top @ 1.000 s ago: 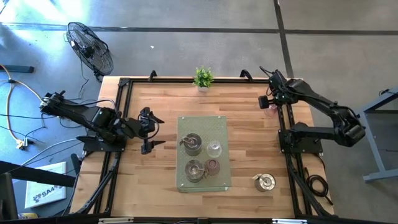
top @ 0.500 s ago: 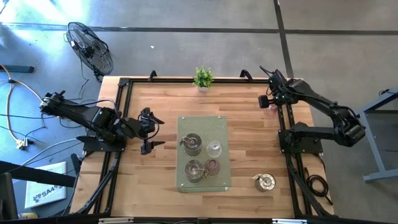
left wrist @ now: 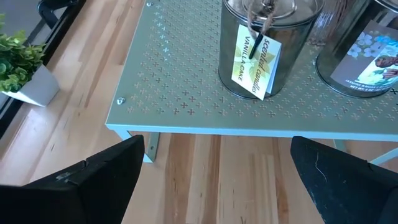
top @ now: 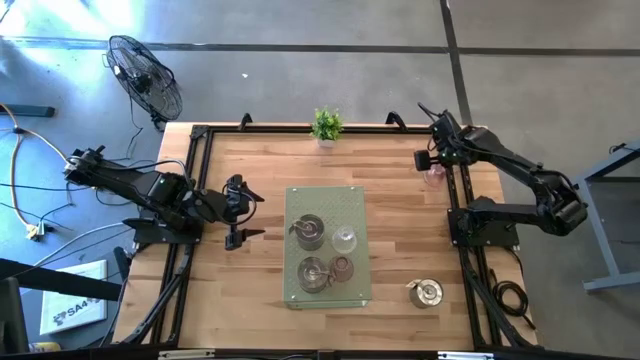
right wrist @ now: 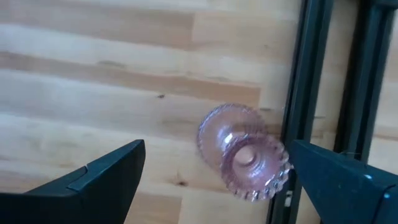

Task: Pick & Place candle stick holders
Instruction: Put the purple candle holder on the shelf

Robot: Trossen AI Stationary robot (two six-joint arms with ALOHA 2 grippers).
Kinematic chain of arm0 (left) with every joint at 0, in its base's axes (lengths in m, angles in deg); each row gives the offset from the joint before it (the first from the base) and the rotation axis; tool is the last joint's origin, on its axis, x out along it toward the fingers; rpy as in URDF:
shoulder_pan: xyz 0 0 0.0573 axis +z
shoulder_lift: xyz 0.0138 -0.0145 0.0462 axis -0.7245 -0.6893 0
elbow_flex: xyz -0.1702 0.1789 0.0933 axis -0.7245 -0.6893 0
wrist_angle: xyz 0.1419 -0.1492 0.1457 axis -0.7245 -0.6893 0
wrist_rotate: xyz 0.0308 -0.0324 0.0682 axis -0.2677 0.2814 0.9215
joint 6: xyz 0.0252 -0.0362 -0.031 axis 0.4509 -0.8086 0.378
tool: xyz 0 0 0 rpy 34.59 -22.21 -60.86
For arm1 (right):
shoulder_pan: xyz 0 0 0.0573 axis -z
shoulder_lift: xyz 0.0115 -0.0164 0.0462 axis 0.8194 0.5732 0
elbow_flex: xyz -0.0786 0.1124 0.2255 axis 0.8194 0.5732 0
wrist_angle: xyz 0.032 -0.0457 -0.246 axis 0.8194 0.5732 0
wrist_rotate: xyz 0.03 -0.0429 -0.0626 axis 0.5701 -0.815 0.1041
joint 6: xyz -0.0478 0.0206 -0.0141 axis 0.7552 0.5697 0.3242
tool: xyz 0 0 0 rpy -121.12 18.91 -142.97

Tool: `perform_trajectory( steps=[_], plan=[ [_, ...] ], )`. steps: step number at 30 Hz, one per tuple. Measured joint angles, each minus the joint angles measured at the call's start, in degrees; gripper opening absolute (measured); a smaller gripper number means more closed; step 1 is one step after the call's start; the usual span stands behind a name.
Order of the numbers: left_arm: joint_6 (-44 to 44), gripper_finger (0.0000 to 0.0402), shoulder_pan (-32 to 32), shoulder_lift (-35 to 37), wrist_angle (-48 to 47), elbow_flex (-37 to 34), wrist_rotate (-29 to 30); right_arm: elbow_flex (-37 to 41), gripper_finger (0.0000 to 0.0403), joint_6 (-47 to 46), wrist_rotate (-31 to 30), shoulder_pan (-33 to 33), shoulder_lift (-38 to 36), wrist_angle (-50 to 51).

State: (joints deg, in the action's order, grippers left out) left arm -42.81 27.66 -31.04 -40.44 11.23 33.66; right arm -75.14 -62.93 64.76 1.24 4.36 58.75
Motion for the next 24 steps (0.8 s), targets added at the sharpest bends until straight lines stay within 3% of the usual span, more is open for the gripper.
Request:
perform_trajectory(
  steps=[11,24],
  plan=[
    [0.0,0.0396,0.0,0.0,-0.1,0.0,0.0,0.0,0.0393,-2.0,-3.7,-0.2,0.0,0.6],
    [0.0,0.0396,0.0,0.0,-0.5,0.0,0.0,0.0,0.0393,-3.0,2.3,-0.2,0.0,1.9]
  ],
)
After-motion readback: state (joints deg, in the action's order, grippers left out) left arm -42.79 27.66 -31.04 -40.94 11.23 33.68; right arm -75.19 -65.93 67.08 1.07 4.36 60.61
